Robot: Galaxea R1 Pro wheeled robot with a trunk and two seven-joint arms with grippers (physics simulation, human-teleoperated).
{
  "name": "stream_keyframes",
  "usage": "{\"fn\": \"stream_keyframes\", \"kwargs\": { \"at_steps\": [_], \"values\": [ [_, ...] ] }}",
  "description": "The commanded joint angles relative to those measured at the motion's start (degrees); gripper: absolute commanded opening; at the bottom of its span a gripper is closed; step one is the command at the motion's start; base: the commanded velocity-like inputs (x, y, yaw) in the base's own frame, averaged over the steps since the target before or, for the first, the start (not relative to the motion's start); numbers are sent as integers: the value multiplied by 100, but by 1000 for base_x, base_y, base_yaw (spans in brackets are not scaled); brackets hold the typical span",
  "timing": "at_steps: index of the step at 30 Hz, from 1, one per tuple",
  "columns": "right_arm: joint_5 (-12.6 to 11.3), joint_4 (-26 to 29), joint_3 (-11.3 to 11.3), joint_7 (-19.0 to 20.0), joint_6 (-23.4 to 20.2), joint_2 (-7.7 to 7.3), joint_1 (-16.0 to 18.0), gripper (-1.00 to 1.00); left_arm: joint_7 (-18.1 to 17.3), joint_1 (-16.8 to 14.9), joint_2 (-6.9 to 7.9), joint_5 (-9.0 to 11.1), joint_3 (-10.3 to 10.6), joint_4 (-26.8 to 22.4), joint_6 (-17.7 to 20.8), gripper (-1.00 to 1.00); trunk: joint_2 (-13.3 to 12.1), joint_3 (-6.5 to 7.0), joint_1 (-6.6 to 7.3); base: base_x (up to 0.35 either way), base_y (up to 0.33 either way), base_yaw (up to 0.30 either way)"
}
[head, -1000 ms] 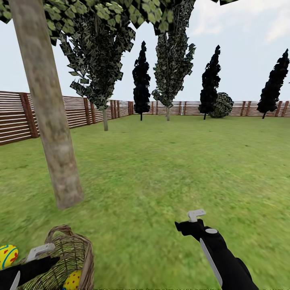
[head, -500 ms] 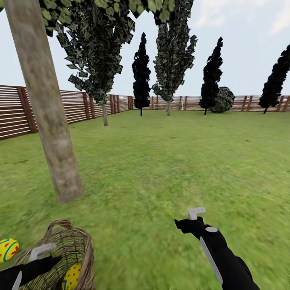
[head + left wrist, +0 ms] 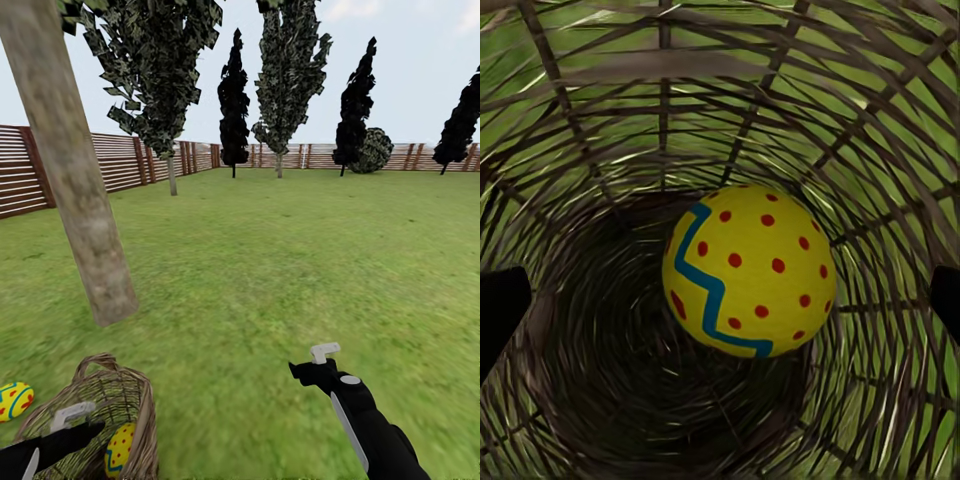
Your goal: Take the three Easter eggs out of the wicker basket on the lawn in the garden, then place them on the lawn next to a single tree (choose any tree) so that all three eggs are next to the same tree and none are left in the basket.
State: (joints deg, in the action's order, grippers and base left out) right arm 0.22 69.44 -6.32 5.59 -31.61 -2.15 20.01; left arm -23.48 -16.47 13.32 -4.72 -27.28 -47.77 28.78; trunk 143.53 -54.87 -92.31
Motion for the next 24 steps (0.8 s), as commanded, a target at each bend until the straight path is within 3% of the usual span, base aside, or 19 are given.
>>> {"fn": "stream_keyframes", "kwargs": {
  "at_steps": [1,6,21,24],
  "values": [
    [4,8,-7,12,-29,-4,3,100,-51,-5,-25,-49,-23,-11,24,100,4,-29,-1,0,0,0],
    [5,8,-2,12,-29,-4,3,100,-51,-5,-108,-47,-23,-24,23,100,11,-140,-14,0,0,0],
    [5,8,-10,12,-30,3,3,100,-51,-5,-128,-45,-23,-39,23,100,31,-472,-53,0,0,0],
    [5,2,-12,12,-33,4,3,100,-51,-5,-176,-45,-23,-73,-4,100,31,-472,-53,0,0,0]
  ]
}}
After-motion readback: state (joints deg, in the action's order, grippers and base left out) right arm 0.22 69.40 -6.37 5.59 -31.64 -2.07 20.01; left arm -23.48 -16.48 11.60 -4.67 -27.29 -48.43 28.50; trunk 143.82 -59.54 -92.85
